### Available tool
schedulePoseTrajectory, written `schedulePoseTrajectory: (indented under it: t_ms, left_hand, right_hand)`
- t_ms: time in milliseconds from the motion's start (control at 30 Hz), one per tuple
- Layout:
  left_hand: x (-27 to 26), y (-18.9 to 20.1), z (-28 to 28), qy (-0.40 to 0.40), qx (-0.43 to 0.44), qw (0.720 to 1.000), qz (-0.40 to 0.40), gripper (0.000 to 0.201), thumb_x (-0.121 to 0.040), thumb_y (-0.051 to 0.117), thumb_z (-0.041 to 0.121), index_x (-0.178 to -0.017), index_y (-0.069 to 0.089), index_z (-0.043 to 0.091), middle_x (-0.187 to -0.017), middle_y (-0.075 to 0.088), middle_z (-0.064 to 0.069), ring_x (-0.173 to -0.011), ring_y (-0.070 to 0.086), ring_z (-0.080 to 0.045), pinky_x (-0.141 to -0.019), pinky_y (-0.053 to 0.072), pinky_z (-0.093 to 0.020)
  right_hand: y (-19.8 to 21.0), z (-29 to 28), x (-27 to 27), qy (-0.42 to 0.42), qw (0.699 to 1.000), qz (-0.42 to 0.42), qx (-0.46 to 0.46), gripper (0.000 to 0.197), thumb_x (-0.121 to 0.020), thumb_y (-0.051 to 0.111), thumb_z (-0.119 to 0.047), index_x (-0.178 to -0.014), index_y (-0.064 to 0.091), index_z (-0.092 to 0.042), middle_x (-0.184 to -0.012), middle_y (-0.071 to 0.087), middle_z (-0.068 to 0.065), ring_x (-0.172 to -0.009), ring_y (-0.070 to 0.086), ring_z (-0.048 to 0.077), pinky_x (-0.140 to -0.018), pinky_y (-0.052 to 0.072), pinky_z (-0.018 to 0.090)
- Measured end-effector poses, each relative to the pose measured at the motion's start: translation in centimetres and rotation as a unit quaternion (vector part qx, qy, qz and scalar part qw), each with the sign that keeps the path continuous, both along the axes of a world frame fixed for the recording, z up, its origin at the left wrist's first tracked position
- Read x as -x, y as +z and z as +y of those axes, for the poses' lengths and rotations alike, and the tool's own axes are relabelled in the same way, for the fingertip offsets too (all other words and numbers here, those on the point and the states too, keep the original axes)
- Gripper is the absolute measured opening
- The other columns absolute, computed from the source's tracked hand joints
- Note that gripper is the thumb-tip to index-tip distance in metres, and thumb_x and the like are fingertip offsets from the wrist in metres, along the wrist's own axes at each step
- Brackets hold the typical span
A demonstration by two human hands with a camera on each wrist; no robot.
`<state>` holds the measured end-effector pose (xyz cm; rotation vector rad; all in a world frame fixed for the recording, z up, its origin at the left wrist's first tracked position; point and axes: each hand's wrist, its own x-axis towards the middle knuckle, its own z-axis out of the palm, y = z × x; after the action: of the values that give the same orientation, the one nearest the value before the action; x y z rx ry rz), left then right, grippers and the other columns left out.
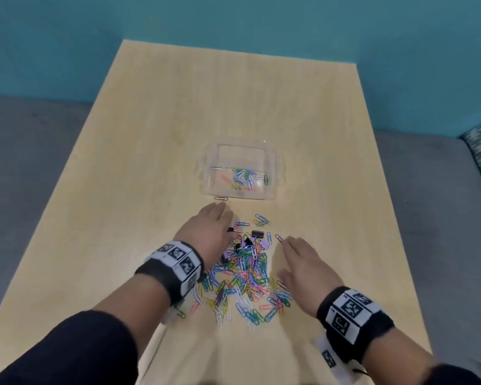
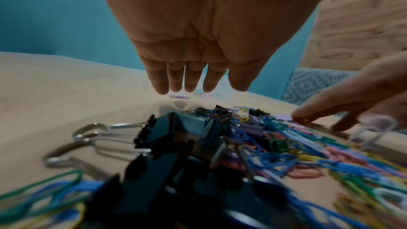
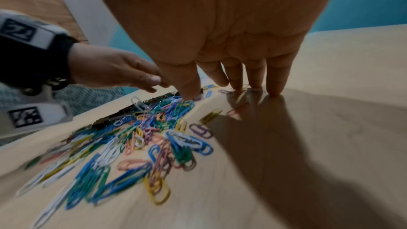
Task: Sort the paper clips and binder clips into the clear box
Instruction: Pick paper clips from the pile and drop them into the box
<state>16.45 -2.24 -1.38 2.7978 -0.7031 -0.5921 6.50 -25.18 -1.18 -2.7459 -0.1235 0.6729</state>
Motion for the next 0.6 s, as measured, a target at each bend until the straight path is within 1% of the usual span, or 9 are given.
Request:
schedulePoseTrajectory:
  t_ms: [100,167,233,267,367,433,467,533,600]
  left_hand:
    - [-1.1,-0.7,-0.5,-0.007,-0.039,0.999,-0.01,0.056,-0.097,0.033,0.046,-0.142,0.028,0.013,-0.154,0.02,-0.01,-0.141,0.018,-0.027,-0.108,0.032,-0.043]
    - [-1.2,-0.9,-0.1,-0.008,-0.063,0.998,-0.015,0.054,-0.097,0.034,0.046,-0.139,0.032,0.013,-0.152,0.024,-0.01,-0.139,0.022,-0.028,-0.106,0.035,-0.043]
    - [-1.1,-1.1,0.6,-0.003,-0.067,0.997,-0.039,0.051,-0.096,0.037,0.044,-0.136,0.037,0.013,-0.149,0.031,-0.009,-0.135,0.027,-0.028,-0.103,0.037,-0.042]
    - [-1.1,-1.3,0.9,-0.006,-0.067,0.996,-0.052,0.051,-0.096,0.037,0.044,-0.136,0.037,0.013,-0.148,0.031,-0.009,-0.134,0.027,-0.029,-0.102,0.038,-0.042]
    - [-1.5,-1.6,1.2,-0.039,-0.059,0.996,-0.053,0.054,-0.097,0.036,0.041,-0.142,0.029,0.012,-0.154,0.02,-0.01,-0.14,0.019,-0.028,-0.103,0.038,-0.044]
    - [-1.9,-1.7,0.9,-0.057,-0.061,0.995,-0.047,0.053,-0.097,0.036,0.041,-0.142,0.029,0.012,-0.155,0.02,-0.009,-0.141,0.018,-0.028,-0.103,0.039,-0.045]
    - [-2.0,-1.8,0.9,-0.063,-0.068,0.994,-0.049,0.052,-0.097,0.036,0.04,-0.141,0.032,0.013,-0.154,0.021,-0.009,-0.14,0.019,-0.028,-0.103,0.039,-0.045]
    - [-2.2,-2.0,1.2,-0.044,-0.065,0.996,-0.048,0.05,-0.097,0.035,0.041,-0.139,0.035,0.013,-0.151,0.026,-0.009,-0.138,0.021,-0.029,-0.104,0.038,-0.045]
    - [-2.2,-2.2,1.7,-0.031,-0.054,0.997,-0.051,0.051,-0.097,0.035,0.042,-0.138,0.035,0.012,-0.15,0.027,-0.009,-0.137,0.023,-0.029,-0.103,0.038,-0.045]
  right_hand:
    - [-0.4,0.4,1.0,0.015,1.0,-0.004,0.02,0.063,-0.096,0.044,-0.033,-0.148,0.018,-0.008,-0.156,0.015,0.008,-0.145,0.009,0.025,-0.116,0.017,0.032]
    - [-0.4,0.3,1.5,0.019,1.0,-0.004,0.025,0.062,-0.096,0.045,-0.033,-0.147,0.018,-0.009,-0.157,0.014,0.008,-0.145,0.007,0.025,-0.116,0.021,0.035]
    - [-0.4,0.2,2.0,0.018,0.999,-0.005,0.027,0.062,-0.096,0.045,-0.033,-0.147,0.019,-0.01,-0.157,0.014,0.007,-0.145,0.006,0.025,-0.115,0.023,0.037]
    - [-0.3,0.1,2.2,0.02,0.999,-0.007,0.029,0.062,-0.096,0.045,-0.033,-0.147,0.019,-0.011,-0.157,0.015,0.006,-0.145,0.007,0.025,-0.115,0.024,0.038]
    - [0.0,-0.1,2.3,0.013,0.999,-0.026,0.025,0.06,-0.094,0.047,-0.027,-0.146,0.022,-0.012,-0.154,0.019,0.004,-0.143,0.012,0.025,-0.112,0.027,0.039]
    - [0.1,-0.4,1.9,0.008,0.999,-0.04,0.015,0.058,-0.091,0.045,-0.017,-0.145,0.025,-0.011,-0.152,0.023,0.005,-0.142,0.015,0.025,-0.112,0.027,0.038]
    - [0.1,-0.6,1.6,-0.002,0.999,-0.046,0.003,0.057,-0.089,0.045,-0.013,-0.144,0.028,-0.011,-0.151,0.026,0.006,-0.142,0.018,0.025,-0.113,0.026,0.037]
    - [0.2,-1.4,1.1,-0.044,0.998,-0.05,-0.021,0.056,-0.088,0.045,-0.008,-0.142,0.034,-0.011,-0.15,0.031,0.007,-0.14,0.023,0.023,-0.114,0.023,0.032]
    - [0.5,-2.5,0.8,-0.104,0.993,-0.044,-0.039,0.057,-0.087,0.044,-0.007,-0.143,0.034,-0.01,-0.151,0.031,0.007,-0.139,0.026,0.022,-0.113,0.022,0.028]
